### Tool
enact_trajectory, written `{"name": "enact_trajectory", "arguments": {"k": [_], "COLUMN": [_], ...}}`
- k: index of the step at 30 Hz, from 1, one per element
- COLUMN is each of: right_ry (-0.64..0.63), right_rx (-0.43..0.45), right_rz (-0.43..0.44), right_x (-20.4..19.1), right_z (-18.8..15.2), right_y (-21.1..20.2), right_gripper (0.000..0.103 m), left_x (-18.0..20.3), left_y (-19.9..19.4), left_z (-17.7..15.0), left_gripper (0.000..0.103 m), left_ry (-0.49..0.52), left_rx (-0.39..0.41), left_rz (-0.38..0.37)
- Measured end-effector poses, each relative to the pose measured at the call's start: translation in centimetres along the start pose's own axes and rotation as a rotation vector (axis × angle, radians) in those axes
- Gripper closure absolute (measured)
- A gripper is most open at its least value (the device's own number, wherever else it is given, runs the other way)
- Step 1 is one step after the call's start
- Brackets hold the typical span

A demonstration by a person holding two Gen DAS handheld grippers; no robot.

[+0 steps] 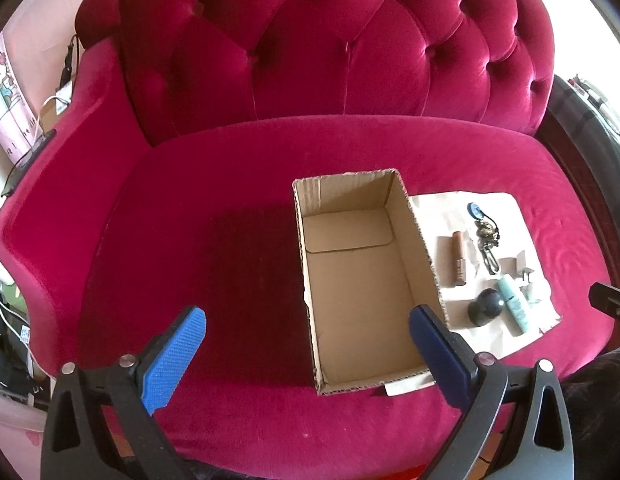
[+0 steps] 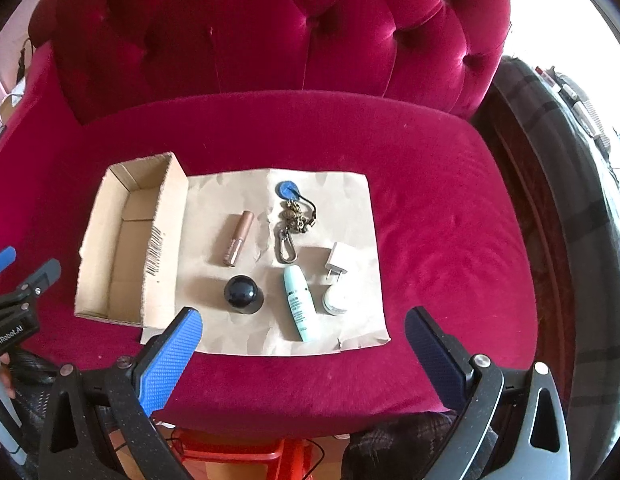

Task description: Organize rigid objects

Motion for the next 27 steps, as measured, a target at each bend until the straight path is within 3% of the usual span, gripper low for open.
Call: {"name": "enact_trajectory", "arguments": {"k": [18, 20, 22, 24, 26, 27], "right_ry": [0.011, 0.013, 0.013, 0.015, 0.019, 0.023], "right_rx": [-0.051, -0.061, -0.073, -0.077, -0.083, -0.087], "right_rz": [0.035, 0.039, 0.04, 0.042, 0.041, 0.04], "right_x": [0.7, 0.8, 0.9, 1.0, 1.2, 1.3], "right_z": [1.0, 1.0, 1.0, 1.0, 1.0, 0.9], "right_y": [6.9, 7.5, 8.1, 8.4, 8.7, 8.9], "right_gripper": [0.0, 0.0, 0.0, 0.0, 0.0, 0.0], "left_x": [-1.1, -1.0, -0.9, -0.7, -0.5, -0.2], "left_y": [8.1, 8.6, 8.9, 9.4, 9.7, 10.0], "left_z": [-0.7, -0.7, -0.7, -0.9, -1.1, -1.3], "left_gripper": [0.001, 0.009, 0.028, 0.038, 0.055, 0.078], "left_ry": [-0.041, -0.046, -0.042, -0.031, -0.026, -0.021], "left_rx": [-0.108, -0.117, -0.121, -0.131, -0.145, -0.155], "left_rz": [-0.058, -0.064, -0.072, -0.062, -0.078, -0.099]}}
Point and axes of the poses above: each gripper's, at about its wrist camera, not at the fingertips, and y roughly the way its jaws point, x to its right, z to its top, the point moved 4 cm from there along y, roughly the way its jaws point, and after that the axes turned 6 degrees about -x, right-handed, at the moved point
